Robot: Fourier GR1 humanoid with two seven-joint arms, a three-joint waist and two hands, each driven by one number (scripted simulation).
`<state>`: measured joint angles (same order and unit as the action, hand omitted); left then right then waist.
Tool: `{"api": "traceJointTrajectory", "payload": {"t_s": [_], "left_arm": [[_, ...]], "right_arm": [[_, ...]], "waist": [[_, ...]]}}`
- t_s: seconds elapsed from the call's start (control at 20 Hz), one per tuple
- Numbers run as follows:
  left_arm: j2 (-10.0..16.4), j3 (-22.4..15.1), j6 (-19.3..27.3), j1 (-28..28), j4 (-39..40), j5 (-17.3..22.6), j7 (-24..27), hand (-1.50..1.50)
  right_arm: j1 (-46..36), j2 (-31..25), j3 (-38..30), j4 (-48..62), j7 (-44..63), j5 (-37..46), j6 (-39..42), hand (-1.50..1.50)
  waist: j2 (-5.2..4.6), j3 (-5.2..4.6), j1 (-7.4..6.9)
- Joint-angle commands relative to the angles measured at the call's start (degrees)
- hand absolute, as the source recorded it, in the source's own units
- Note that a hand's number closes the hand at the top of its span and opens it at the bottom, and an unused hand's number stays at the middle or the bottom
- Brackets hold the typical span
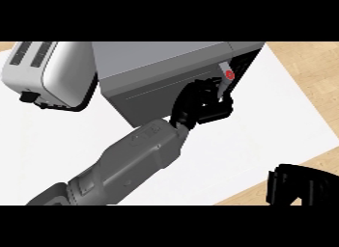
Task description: Pick up the milk, place it into the microwave and close the microwave
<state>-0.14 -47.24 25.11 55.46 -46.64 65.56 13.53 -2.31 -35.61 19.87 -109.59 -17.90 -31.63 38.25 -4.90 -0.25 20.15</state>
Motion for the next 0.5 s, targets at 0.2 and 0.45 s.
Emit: {"api": "traceJointTrajectory", "payload": {"t_s": [0.2,0.45], "left_arm": [[2.3,5.8,-6.1,-4.2,7.8,5.6,3.7,1.50],[2.8,4.1,-10.2,-4.3,9.5,6.5,5.2,1.50]], "right_arm": [[5.4,2.2,3.0,-5.9,1.0,2.3,-4.2,1.50],[6.9,3.9,5.0,-9.9,1.8,4.6,-6.9,1.50]], "waist": [[0.26,-0.36,-3.20],[0.25,-0.41,-4.34]]}}
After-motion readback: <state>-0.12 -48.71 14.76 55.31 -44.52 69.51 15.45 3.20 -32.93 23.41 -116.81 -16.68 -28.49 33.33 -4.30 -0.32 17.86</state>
